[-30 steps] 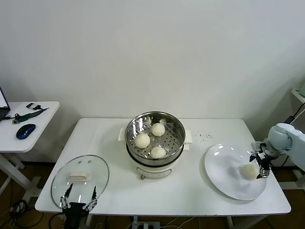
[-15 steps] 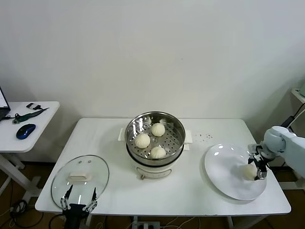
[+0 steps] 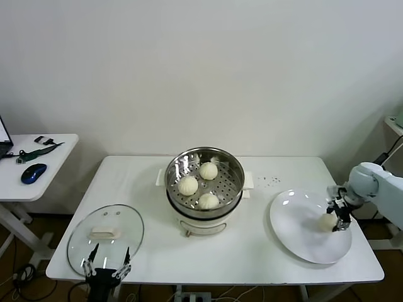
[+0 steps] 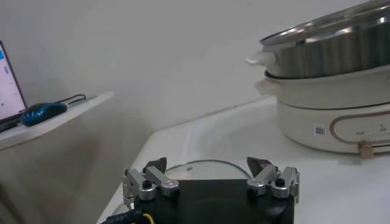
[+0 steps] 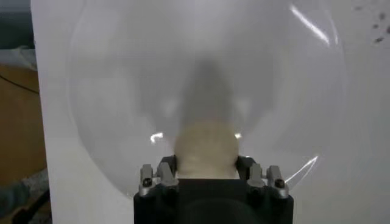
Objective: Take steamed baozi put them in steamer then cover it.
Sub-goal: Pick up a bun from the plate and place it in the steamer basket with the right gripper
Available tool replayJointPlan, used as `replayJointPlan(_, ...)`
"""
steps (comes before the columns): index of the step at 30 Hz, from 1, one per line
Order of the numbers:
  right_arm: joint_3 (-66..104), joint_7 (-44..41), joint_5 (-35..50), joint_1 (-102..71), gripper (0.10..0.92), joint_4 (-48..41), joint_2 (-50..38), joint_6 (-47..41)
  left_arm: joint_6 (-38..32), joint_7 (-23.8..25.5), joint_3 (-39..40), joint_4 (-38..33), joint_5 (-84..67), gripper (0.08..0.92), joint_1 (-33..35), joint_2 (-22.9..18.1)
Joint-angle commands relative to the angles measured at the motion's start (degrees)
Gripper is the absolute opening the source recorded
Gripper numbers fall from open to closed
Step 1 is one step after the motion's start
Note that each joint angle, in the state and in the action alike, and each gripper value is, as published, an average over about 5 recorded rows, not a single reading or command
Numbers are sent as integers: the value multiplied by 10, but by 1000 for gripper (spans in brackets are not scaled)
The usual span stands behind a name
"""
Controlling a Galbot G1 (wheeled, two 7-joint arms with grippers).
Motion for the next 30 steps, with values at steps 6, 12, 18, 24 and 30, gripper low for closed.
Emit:
replayJointPlan(6, -292, 20, 300, 385, 637, 10, 120, -54, -6, 0, 16, -5, -2, 823, 5, 2)
replayJointPlan(12, -393, 30, 417, 488, 642, 15, 211, -69, -9, 0, 29, -10, -1, 823, 10, 7)
replayJointPlan(18, -454, 47, 490, 533, 645, 25, 297, -81, -6, 2, 40, -18, 0, 823, 1, 8)
replayJointPlan(24, -451, 99, 543, 494, 645, 16, 365, -117, -7, 3, 45, -18, 1, 823, -6, 12)
replayJointPlan(30, -451, 127, 569, 451, 642, 1, 427, -138, -9, 3, 43, -13, -6, 823, -7, 15)
